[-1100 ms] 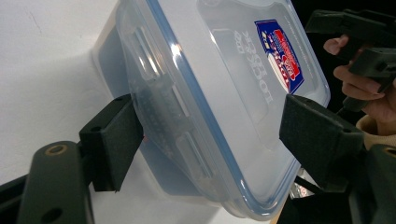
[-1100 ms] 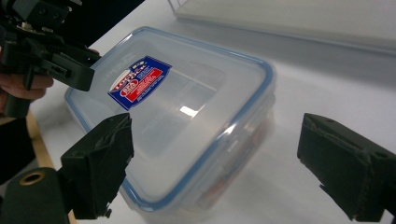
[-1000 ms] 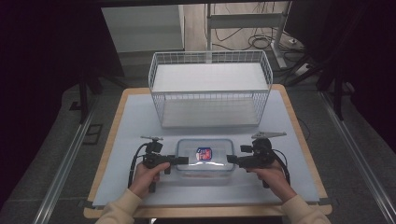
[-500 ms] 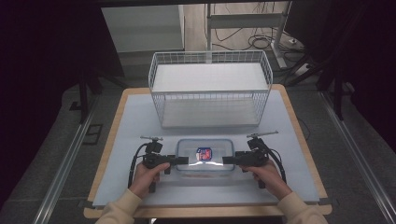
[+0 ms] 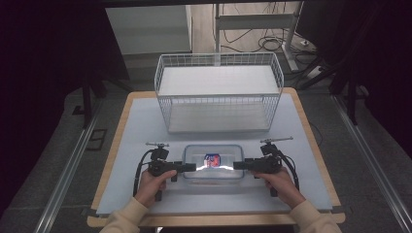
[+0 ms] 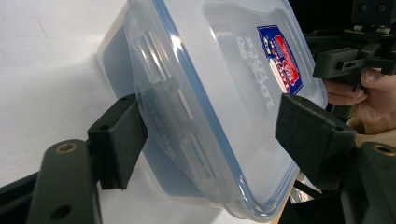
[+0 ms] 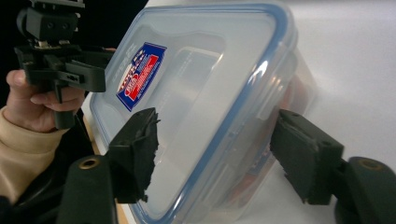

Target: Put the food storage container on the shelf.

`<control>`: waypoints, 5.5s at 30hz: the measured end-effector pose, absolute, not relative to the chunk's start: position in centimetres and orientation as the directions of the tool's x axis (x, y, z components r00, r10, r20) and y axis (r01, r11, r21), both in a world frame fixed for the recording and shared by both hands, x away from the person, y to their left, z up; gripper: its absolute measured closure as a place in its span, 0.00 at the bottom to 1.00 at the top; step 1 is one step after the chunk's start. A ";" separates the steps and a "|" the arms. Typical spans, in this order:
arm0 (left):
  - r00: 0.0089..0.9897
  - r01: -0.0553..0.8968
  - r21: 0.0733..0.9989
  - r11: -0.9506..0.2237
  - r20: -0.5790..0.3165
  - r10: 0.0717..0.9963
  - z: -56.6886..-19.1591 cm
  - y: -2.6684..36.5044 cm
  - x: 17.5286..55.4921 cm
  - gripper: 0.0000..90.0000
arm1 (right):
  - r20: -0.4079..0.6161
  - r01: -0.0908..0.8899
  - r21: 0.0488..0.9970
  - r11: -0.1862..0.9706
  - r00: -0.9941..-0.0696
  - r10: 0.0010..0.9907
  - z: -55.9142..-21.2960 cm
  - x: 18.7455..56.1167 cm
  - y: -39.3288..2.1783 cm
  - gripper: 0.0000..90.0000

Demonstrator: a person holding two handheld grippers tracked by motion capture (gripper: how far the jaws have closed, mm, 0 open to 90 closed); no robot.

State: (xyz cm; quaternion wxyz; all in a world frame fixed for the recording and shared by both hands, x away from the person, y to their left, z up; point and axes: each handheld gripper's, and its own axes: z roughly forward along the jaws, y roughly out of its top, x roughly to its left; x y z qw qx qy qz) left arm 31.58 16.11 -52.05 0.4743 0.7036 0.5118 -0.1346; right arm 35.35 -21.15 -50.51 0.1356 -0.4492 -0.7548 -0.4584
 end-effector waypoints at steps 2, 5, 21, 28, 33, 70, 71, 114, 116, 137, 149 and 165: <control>0.443 0.844 0.535 -0.024 -0.672 0.594 -52.0 16.1 31.4 0.31 | 0.630 0.808 0.566 0.163 -0.552 0.546 -50.5 35.3 -21.4 0.42; 0.451 0.834 0.551 -0.021 -0.660 0.600 -51.8 16.2 30.9 0.33 | 0.633 0.805 0.572 0.157 -0.555 0.540 -50.3 35.0 -21.6 0.45; 0.492 0.788 0.615 -0.016 -0.614 0.617 -51.3 16.2 28.9 0.41 | 0.603 0.763 0.629 0.151 -0.601 0.525 -49.8 33.3 -22.1 0.56; 0.495 0.783 0.622 -0.014 -0.610 0.619 -51.2 16.3 28.5 0.42 | 0.599 0.758 0.634 0.153 -0.607 0.523 -49.7 33.2 -22.2 0.56; 0.499 0.779 0.627 -0.011 -0.608 0.618 -51.2 16.3 28.3 0.43 | 0.594 0.753 0.640 0.154 -0.612 0.523 -49.7 33.0 -22.2 0.57; 0.559 0.681 0.732 -0.010 -0.511 0.653 -48.6 15.8 27.3 0.50 | 0.541 0.688 0.718 0.110 -0.650 0.535 -47.9 32.1 -22.6 0.60; 0.563 0.677 0.736 -0.012 -0.507 0.653 -48.4 15.7 27.4 0.50 | 0.531 0.678 0.727 0.110 -0.657 0.536 -47.5 32.2 -22.6 0.60; 0.603 0.610 0.793 -0.004 -0.461 0.651 -42.9 15.1 29.7 0.51 | 0.469 0.606 0.789 0.097 -0.697 0.543 -41.6 34.3 -23.2 0.59; 0.603 0.609 0.793 0.000 -0.463 0.649 -42.6 15.1 29.9 0.51 | 0.467 0.604 0.792 0.095 -0.697 0.544 -41.3 34.5 -23.2 0.59; 0.636 0.557 0.830 0.004 -0.431 0.640 -36.5 14.9 34.4 0.51 | 0.425 0.549 0.833 0.064 -0.709 0.563 -35.2 37.9 -23.4 0.59; 0.638 0.546 0.837 0.023 -0.434 0.636 -32.2 16.1 39.5 0.51 | 0.412 0.538 0.841 0.063 -0.712 0.569 -30.5 42.6 -22.3 0.59; 0.599 0.616 0.787 0.028 -0.491 0.632 -31.4 16.8 46.6 0.50 | 0.487 0.624 0.781 0.036 -0.643 0.591 -29.5 50.0 -21.4 0.58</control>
